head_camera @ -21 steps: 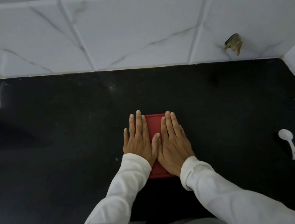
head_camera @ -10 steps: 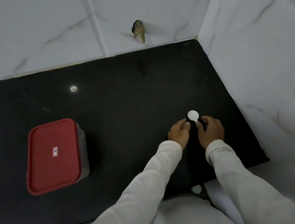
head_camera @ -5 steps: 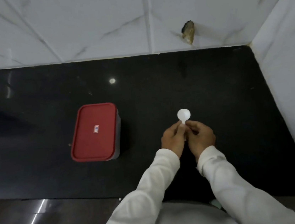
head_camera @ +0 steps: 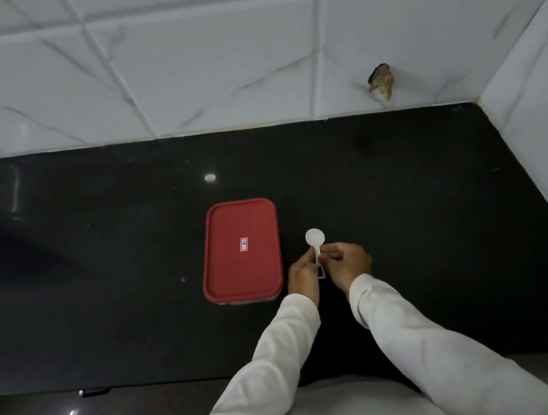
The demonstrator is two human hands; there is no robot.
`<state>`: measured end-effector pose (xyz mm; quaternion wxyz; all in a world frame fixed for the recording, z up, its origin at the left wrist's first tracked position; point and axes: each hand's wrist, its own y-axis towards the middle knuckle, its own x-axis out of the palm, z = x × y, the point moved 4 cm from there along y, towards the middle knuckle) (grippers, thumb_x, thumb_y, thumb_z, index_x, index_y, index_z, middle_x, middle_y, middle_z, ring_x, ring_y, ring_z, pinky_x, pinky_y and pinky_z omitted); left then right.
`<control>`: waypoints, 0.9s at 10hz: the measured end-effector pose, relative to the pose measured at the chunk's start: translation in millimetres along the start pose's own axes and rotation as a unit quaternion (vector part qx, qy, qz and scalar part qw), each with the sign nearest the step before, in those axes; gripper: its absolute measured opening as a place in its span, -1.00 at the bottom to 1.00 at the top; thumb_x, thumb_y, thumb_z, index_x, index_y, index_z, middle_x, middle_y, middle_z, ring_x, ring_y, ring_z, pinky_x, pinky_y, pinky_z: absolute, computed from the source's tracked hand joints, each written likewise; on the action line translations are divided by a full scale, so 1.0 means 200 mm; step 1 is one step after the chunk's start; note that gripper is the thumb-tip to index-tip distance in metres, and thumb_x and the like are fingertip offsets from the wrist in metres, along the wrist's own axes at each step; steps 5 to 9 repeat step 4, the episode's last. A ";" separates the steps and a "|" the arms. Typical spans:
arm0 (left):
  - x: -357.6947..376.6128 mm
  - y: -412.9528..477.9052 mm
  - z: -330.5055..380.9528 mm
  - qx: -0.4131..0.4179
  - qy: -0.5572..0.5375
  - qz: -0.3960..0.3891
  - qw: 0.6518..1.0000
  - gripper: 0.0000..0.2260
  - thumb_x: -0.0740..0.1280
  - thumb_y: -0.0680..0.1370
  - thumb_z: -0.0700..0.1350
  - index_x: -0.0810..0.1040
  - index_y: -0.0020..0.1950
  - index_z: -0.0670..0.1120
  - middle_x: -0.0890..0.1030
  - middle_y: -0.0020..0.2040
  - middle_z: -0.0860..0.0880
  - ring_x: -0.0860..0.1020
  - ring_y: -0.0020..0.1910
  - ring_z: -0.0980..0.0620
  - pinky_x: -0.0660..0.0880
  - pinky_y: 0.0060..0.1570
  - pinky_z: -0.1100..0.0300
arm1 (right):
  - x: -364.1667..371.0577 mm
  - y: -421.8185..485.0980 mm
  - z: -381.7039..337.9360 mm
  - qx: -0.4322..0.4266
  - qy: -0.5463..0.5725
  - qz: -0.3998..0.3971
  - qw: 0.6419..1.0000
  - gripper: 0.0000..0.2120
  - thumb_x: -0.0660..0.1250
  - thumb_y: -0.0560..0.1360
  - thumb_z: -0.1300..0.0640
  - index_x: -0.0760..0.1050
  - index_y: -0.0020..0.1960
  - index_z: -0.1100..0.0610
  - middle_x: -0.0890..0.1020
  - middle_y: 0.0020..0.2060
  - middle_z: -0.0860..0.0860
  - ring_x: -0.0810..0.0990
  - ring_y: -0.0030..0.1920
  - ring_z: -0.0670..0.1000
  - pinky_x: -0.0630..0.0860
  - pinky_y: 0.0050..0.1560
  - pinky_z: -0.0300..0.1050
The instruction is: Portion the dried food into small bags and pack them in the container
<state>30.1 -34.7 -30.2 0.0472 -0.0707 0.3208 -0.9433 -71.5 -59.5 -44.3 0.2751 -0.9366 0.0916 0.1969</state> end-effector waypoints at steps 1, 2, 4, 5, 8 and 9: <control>-0.02 0.02 -0.01 -0.002 0.000 -0.006 1.000 -0.59 0.11 0.60 -0.36 0.55 0.36 -0.11 0.60 0.25 -0.06 0.54 0.22 0.00 0.46 0.20 0.24 | 0.01 -0.01 0.01 0.002 -0.014 0.009 1.000 -0.85 0.40 0.49 0.23 0.65 0.03 0.06 0.68 -0.16 -0.10 0.64 -0.13 -0.11 0.47 -0.09 -0.32; -0.03 -0.01 -0.02 0.002 0.026 -0.003 1.000 -0.63 0.12 0.60 -0.31 0.56 0.25 0.02 0.61 0.15 0.10 0.54 0.21 0.06 0.40 0.27 0.18 | 0.01 -0.02 0.00 -0.003 -0.019 0.003 1.000 -0.84 0.40 0.50 0.21 0.65 0.05 0.07 0.69 -0.10 -0.08 0.65 -0.07 -0.09 0.47 -0.05 -0.30; 0.01 -0.10 0.05 0.171 0.212 -0.007 0.962 -0.57 0.13 0.68 -0.20 0.27 0.57 -0.08 0.22 0.59 0.02 0.14 0.57 0.09 0.02 0.45 0.35 | -0.10 -0.07 -0.05 -0.056 -0.065 0.076 0.993 -0.85 0.29 0.57 0.12 0.63 0.06 0.08 0.67 -0.07 -0.03 0.63 -0.05 -0.05 0.49 -0.01 -0.23; 0.01 -0.10 0.05 0.171 0.212 -0.007 0.962 -0.57 0.13 0.68 -0.20 0.27 0.57 -0.08 0.22 0.59 0.02 0.14 0.57 0.09 0.02 0.45 0.35 | -0.10 -0.07 -0.05 -0.056 -0.065 0.076 0.993 -0.85 0.29 0.57 0.12 0.63 0.06 0.08 0.67 -0.07 -0.03 0.63 -0.05 -0.05 0.49 -0.01 -0.23; 0.01 -0.10 0.05 0.171 0.212 -0.007 0.962 -0.57 0.13 0.68 -0.20 0.27 0.57 -0.08 0.22 0.59 0.02 0.14 0.57 0.09 0.02 0.45 0.35 | -0.10 -0.07 -0.05 -0.056 -0.065 0.076 0.993 -0.85 0.29 0.57 0.12 0.63 0.06 0.08 0.67 -0.07 -0.03 0.63 -0.05 -0.05 0.49 -0.01 -0.23; 0.01 -0.10 0.05 0.171 0.212 -0.007 0.962 -0.57 0.13 0.68 -0.20 0.27 0.57 -0.08 0.22 0.59 0.02 0.14 0.57 0.09 0.02 0.45 0.35 | -0.10 -0.07 -0.05 -0.056 -0.065 0.076 0.993 -0.85 0.29 0.57 0.12 0.63 0.06 0.08 0.67 -0.07 -0.03 0.63 -0.05 -0.05 0.49 -0.01 -0.23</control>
